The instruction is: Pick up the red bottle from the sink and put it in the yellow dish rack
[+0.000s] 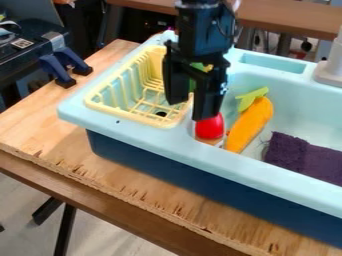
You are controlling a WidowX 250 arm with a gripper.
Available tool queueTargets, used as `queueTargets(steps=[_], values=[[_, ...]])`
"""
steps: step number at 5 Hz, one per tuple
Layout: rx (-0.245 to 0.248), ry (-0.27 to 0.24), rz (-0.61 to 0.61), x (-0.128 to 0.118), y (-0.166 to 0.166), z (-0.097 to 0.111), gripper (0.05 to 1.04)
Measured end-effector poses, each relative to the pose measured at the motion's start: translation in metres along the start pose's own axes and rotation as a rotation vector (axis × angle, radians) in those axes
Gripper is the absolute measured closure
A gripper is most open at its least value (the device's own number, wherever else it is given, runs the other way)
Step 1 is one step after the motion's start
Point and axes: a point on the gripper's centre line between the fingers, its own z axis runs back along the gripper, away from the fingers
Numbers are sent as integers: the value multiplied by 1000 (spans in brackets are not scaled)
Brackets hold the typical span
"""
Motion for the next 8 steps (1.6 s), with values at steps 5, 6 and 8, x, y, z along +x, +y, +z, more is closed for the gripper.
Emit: queueTargets(steps=[5,6,8], values=[[45,10,-92,16,-39,-8,376],[57,3,-84,16,-36,-7,571],[73,-35,-78,12,-37,5,698]])
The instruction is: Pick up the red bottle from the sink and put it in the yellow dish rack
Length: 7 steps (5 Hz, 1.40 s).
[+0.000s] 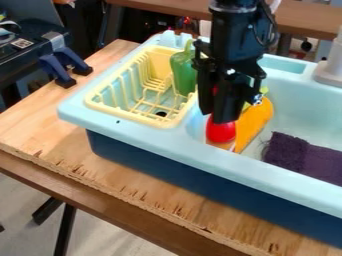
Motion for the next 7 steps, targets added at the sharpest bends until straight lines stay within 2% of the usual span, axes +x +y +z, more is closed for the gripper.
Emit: queueTargets(steps=[1,2,4,5,6,7], values=[[20,-80,6,-8,-5,26,698],[15,-154,55,-25,-3,58,698],[36,-175,217,-45,30,89,698],[63,-208,266,-51,50,102,698],[122,-193,334,-55,59,103,698],[136,-175,382,-58,64,90,698]])
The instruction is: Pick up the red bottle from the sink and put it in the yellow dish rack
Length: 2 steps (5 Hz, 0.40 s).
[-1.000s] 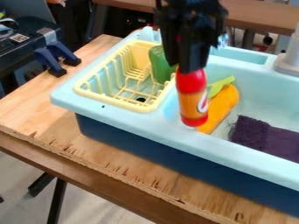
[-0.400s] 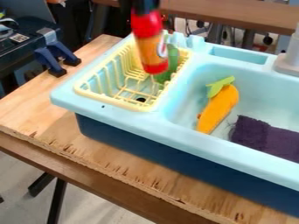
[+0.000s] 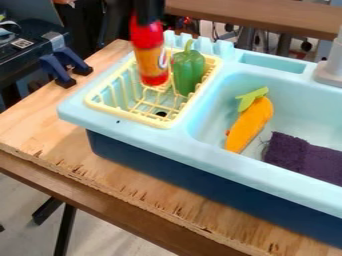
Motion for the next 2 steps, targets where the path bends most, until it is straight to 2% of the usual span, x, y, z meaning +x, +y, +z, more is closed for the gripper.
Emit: queueTargets(steps=[1,2], values=[[-37,31,51,-9,5,-22,698],[-122,44,108,-17,7,-44,698]])
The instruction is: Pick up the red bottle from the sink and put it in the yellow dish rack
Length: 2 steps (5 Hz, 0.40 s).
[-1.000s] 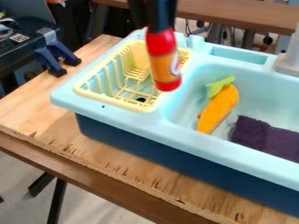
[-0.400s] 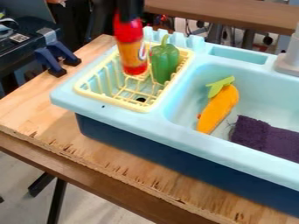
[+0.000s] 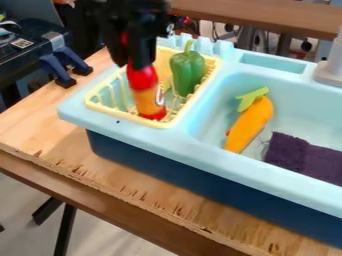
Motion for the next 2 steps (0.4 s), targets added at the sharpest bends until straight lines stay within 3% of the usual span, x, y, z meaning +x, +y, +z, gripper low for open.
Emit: queueTargets(steps=[1,2], values=[[-16,60,1,-1,2,-30,698],[-9,28,-19,4,5,-33,698]])
